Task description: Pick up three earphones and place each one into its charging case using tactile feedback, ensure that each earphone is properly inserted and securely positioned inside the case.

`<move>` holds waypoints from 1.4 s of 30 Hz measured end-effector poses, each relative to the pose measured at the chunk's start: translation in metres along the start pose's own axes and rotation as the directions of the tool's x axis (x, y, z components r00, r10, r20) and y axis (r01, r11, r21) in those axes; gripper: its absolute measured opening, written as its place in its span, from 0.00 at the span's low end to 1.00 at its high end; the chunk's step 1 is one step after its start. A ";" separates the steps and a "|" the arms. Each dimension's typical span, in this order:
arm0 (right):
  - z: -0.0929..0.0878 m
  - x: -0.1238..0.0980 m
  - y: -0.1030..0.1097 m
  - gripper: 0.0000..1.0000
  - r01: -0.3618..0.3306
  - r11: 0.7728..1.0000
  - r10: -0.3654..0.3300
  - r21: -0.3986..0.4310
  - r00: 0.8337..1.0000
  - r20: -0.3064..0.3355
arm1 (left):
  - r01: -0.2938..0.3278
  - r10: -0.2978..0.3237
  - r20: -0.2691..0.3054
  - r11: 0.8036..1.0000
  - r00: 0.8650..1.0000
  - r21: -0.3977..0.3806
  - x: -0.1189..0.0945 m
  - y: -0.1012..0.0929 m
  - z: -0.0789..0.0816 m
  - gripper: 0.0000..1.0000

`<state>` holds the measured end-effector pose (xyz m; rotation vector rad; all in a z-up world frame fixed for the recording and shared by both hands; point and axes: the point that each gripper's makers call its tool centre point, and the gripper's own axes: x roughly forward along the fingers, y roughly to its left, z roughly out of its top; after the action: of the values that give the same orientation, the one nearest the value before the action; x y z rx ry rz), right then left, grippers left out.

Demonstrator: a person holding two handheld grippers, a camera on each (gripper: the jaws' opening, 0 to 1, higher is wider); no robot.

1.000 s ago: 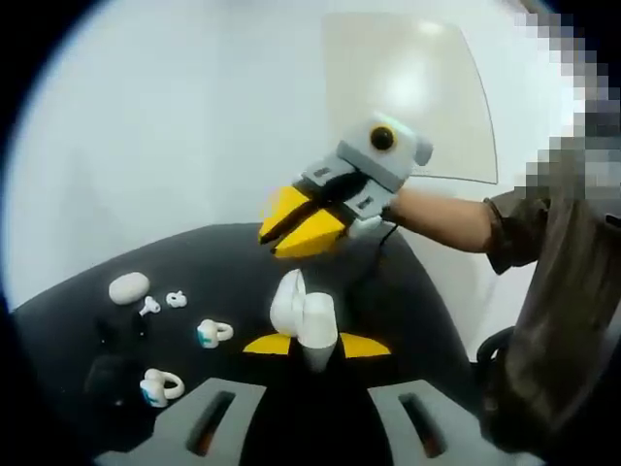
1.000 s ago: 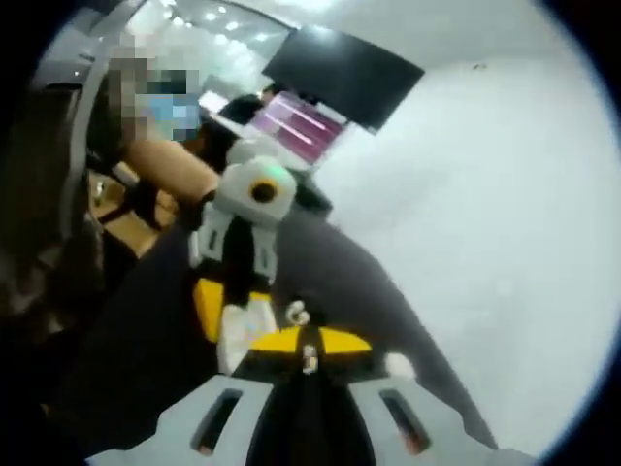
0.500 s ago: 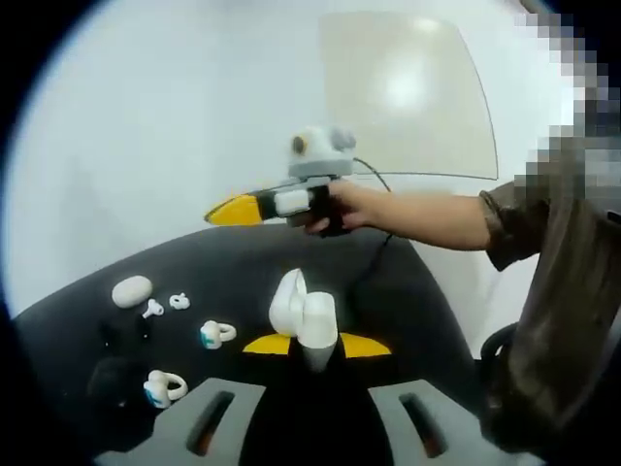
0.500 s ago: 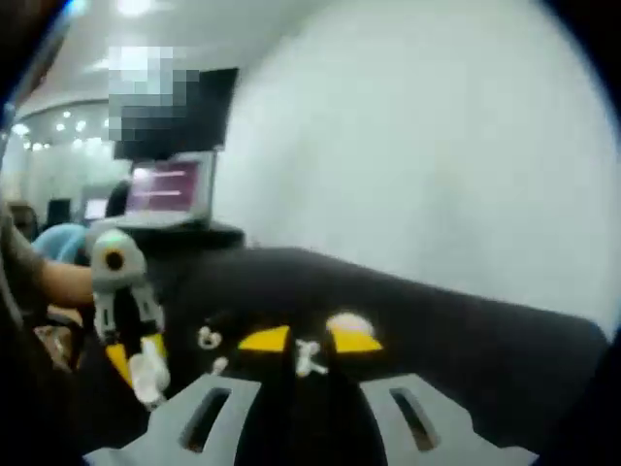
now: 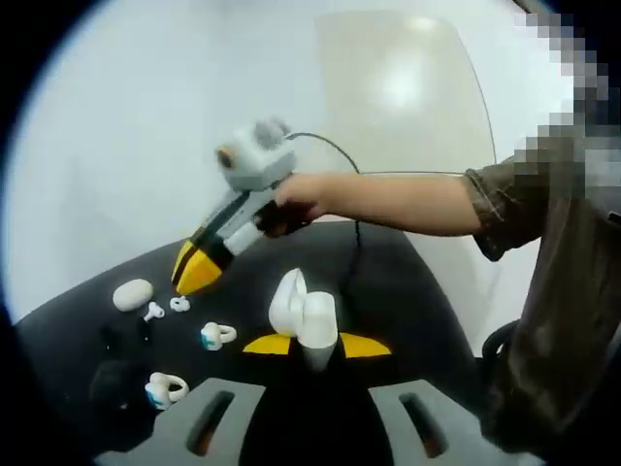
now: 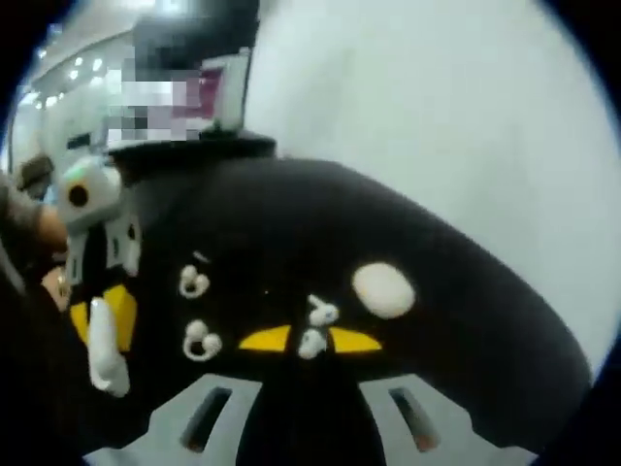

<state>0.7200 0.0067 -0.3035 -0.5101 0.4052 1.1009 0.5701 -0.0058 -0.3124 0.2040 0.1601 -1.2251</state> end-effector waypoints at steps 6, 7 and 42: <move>-0.009 0.010 0.001 0.15 0.011 0.999 -0.010 0.032 0.999 -0.032 | 0.000 0.000 0.001 1.000 1.000 0.006 0.000 0.000 0.000 0.13; -0.018 0.010 -0.003 0.13 0.048 0.998 -0.045 0.035 0.996 -0.081 | 0.001 -0.001 0.001 1.000 1.000 0.006 0.000 0.000 0.000 0.13; -0.028 -0.011 -0.031 0.16 0.070 0.985 -0.075 0.158 0.997 0.027 | -0.012 0.012 0.001 1.000 1.000 0.014 -0.001 0.003 -0.001 0.13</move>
<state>0.7424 -0.0281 -0.3146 -0.3650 0.4376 0.9969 0.5726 -0.0039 -0.3127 0.2161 0.1498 -1.2142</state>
